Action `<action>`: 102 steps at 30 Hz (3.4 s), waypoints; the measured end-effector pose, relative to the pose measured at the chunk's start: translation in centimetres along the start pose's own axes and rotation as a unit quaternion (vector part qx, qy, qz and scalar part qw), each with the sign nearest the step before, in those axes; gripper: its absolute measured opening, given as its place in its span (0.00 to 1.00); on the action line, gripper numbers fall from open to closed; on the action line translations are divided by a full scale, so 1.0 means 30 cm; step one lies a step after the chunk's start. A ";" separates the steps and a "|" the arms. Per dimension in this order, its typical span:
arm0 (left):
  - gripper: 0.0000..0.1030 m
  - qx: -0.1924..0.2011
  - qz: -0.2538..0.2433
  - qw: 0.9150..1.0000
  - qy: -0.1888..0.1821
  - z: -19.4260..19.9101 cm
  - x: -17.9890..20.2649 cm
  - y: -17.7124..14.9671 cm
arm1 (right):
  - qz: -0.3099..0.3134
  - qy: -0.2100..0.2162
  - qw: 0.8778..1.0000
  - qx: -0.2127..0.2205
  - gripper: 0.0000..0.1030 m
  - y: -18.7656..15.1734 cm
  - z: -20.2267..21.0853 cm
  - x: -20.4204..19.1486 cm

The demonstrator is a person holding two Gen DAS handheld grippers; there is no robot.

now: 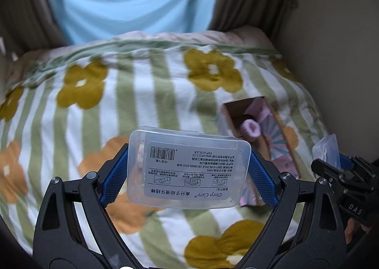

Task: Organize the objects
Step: 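Carry both clear boxes into the cardboard box and open both tools, then withdraw both tools from the box back over the bed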

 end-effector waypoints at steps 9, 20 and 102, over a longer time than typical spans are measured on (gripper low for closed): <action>0.89 -0.040 -0.062 0.996 -0.043 -0.248 0.317 0.109 | -0.048 -0.022 0.998 -0.036 0.48 -0.020 -0.134 0.202; 0.89 -0.130 -0.142 0.979 -0.061 -0.693 0.571 0.056 | -0.085 -0.016 0.992 -0.095 0.48 -0.138 -0.442 0.308; 1.00 -0.038 -0.033 0.999 -0.009 -0.227 0.170 0.082 | 0.024 0.044 0.999 0.005 0.88 0.046 -0.158 -0.063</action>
Point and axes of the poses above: each gripper's, at about its wrist camera, not at the fingertips, and z roughly against the way its jaws point, x to its right, y to its top, the point moved 9 cm from there along -z, roughly the way its jaws point, and after that the axes turned 2 degrees about -y, right-handed, at the moved point
